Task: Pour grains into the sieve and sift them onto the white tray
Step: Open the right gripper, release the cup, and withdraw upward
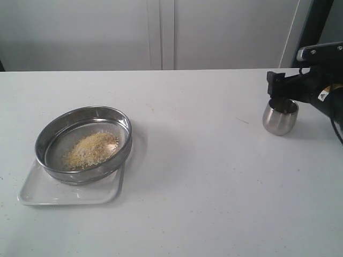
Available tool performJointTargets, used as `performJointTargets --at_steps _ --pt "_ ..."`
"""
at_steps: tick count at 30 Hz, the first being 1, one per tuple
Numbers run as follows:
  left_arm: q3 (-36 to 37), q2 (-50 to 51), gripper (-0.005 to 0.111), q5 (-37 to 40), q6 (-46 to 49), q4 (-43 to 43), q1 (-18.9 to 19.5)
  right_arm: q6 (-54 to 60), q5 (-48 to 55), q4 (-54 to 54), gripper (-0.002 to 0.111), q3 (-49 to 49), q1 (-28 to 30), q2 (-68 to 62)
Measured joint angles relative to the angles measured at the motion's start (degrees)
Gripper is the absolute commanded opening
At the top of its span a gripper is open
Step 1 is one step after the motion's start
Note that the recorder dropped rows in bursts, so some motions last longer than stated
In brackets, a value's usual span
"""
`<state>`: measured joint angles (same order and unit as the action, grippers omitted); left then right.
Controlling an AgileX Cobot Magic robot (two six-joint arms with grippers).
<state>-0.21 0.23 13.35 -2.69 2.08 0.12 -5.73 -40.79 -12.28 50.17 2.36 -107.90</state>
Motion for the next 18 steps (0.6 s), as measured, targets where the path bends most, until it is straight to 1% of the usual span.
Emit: performJointTargets --at_steps 2,3,6,11,15,17,18 --pt "0.00 0.00 0.000 0.00 0.00 0.00 0.00 -1.55 1.88 0.00 0.078 0.00 0.00 2.59" --pt "0.00 0.00 0.000 0.00 0.00 0.00 0.00 -2.65 2.79 0.00 0.070 0.00 0.00 3.85" --pt "0.00 0.00 0.000 0.00 0.00 0.00 0.00 -5.36 6.19 -0.80 0.055 -0.10 0.00 7.07" --pt "0.00 0.00 0.000 0.00 0.00 0.00 0.00 -6.27 12.67 -1.52 0.023 -0.10 0.00 11.08" --pt "0.00 0.00 0.000 0.00 0.00 0.00 0.00 -6.69 20.10 -1.73 0.006 -0.10 0.00 14.83" --pt "0.00 0.00 0.000 0.00 0.00 0.00 0.00 -6.83 24.42 -1.73 0.000 -0.10 0.00 16.54" --pt "0.00 0.00 0.000 0.00 0.00 0.00 0.00 -6.83 26.51 -1.73 0.000 -0.10 0.00 17.50"
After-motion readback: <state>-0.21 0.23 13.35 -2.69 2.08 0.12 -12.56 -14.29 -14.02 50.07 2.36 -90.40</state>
